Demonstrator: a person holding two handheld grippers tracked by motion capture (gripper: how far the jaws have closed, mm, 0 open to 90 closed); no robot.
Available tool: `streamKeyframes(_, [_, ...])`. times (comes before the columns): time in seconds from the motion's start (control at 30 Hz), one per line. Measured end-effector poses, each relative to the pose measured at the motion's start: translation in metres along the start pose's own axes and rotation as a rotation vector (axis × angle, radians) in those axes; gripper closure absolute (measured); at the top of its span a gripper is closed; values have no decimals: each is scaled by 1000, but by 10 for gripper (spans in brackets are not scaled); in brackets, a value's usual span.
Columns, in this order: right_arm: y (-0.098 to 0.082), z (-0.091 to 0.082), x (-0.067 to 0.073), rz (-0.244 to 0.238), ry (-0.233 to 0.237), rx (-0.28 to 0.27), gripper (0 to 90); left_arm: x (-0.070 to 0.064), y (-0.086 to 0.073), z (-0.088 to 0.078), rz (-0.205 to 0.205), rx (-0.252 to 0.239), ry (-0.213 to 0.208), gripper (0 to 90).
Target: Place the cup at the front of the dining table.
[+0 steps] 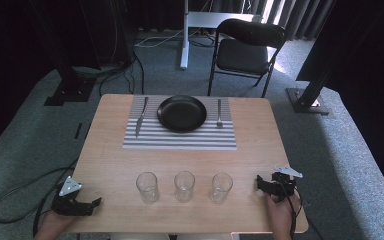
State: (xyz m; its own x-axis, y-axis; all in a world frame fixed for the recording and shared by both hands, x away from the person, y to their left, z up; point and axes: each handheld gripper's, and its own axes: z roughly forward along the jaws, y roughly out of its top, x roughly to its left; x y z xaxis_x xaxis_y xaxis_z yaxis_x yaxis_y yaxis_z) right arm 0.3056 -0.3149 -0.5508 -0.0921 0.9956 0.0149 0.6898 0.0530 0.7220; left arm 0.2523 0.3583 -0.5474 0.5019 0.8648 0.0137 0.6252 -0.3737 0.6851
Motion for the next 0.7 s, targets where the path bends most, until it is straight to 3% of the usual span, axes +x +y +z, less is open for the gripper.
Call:
streamKeyframes(0.47, [0,0,0,0,0,0,123,1,0,-1,4,1,-3,8])
streamKeyframes(0.7, [0,0,0,0,0,0,123,1,1,-1,28,6,-24,15])
